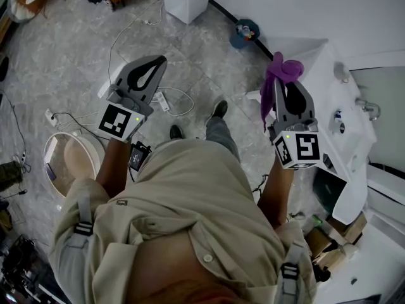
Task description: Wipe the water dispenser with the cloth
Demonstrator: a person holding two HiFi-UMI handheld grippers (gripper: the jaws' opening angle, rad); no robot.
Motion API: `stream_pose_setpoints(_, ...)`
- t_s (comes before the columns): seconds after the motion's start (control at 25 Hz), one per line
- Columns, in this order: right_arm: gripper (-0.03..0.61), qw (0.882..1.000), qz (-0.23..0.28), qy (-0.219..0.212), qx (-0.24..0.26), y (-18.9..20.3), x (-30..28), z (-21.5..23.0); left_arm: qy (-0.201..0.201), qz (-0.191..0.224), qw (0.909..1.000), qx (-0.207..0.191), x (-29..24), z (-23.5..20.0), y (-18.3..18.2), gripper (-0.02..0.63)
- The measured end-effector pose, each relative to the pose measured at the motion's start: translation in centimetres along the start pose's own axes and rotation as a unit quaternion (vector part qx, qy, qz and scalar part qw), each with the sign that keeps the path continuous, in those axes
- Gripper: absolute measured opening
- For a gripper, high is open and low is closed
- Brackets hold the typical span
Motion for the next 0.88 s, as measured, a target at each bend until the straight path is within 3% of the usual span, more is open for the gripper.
stream_pose_setpoints(0.56, 0.071, 0.993, 0.029, -0.113, -0.008, 1.0, -13.8, 14.3, -0.107, -0.032, 0.9933, -0.030, -14.6, -3.2, -2.3, 0.023)
stream_pose_setpoints(0.88, 0.071, 0.986, 0.039, -0.159, -0.011, 1.2, -17.8, 19.4, -0.130, -0.050, 0.9899, -0.029, -20.8, -2.3, -2.9, 0.021)
Point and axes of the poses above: the fingertips, and each gripper's own axes: x backward along the fingers, z to its right, y out of its underside, the point moved 2 cm from there along x, backward along the fingers, and after that the axes turned 1 degree about z, right-handed, at the moved point
